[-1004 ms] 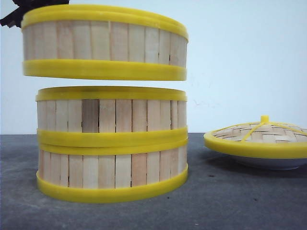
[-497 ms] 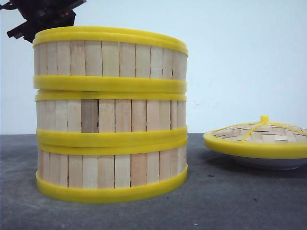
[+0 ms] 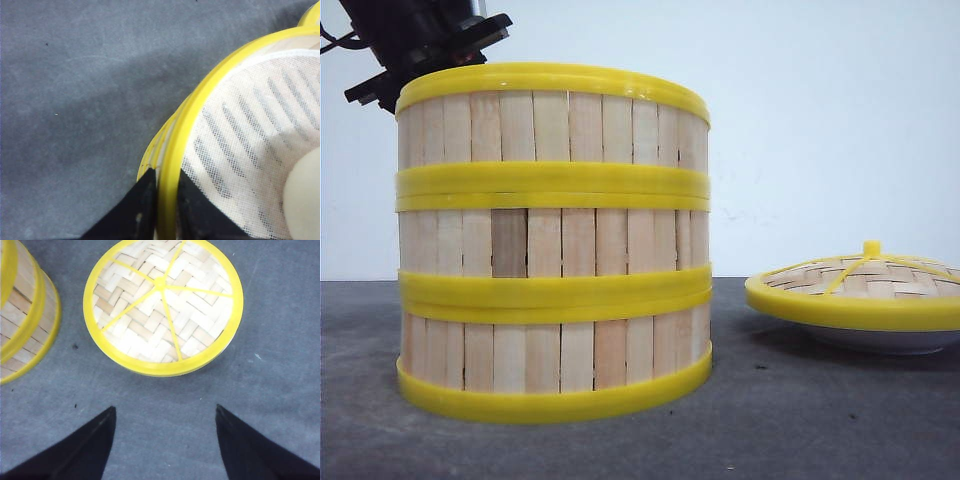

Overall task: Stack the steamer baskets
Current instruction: 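Lower the held basket onto the stack and open the left gripper, then withdraw the left gripper and move the right gripper toward the lid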

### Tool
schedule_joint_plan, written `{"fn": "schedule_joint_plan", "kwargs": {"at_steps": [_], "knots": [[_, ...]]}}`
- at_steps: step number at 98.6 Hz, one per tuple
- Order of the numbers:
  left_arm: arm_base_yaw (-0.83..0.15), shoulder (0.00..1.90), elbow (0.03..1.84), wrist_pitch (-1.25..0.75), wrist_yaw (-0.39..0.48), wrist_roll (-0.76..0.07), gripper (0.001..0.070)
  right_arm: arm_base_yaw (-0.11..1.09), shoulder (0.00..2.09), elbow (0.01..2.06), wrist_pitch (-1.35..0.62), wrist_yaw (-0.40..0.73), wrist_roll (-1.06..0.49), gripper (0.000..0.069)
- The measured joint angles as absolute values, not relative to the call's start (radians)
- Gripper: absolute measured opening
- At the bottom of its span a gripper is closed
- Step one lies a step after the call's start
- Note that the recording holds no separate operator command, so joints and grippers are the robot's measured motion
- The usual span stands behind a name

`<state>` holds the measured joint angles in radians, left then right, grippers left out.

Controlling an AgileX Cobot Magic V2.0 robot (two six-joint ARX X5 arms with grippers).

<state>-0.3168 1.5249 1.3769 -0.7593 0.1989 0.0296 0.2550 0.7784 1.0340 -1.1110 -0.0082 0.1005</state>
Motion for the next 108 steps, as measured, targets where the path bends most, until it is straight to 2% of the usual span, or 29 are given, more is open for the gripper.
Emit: {"fn": "schedule_joint_plan", "kwargs": {"at_steps": [7,20,29,44,68,94,108], "knots": [[-0.317,1.526,1.377,-0.755,0.199,0.027,0.0071,0.255,0.778,1.034,-1.111,-0.008,0.101,0.039],[-0.317,1.533,1.377,-0.743,0.198,0.024,0.0226,0.255,0.778,1.034,-1.108,-0.008,0.1,0.039],[-0.317,1.533,1.377,-0.74,0.199,0.022,0.0283,0.255,0.779,1.034,-1.085,-0.008,0.099,0.039],[-0.316,1.49,1.377,-0.737,0.198,0.022,0.0293,0.255,0.797,1.034,-1.012,-0.024,0.094,0.039],[-0.311,1.28,1.38,-0.78,0.196,0.021,0.0293,0.255,0.93,1.034,-0.87,-0.117,0.093,0.039],[-0.273,1.14,1.377,-0.912,0.127,0.022,0.0293,0.255,1.144,1.034,-0.741,-0.132,0.078,0.039],[-0.234,1.034,1.297,-0.923,0.101,0.021,0.0293,0.255,1.24,1.034,-0.679,-0.131,0.067,0.039]]}}
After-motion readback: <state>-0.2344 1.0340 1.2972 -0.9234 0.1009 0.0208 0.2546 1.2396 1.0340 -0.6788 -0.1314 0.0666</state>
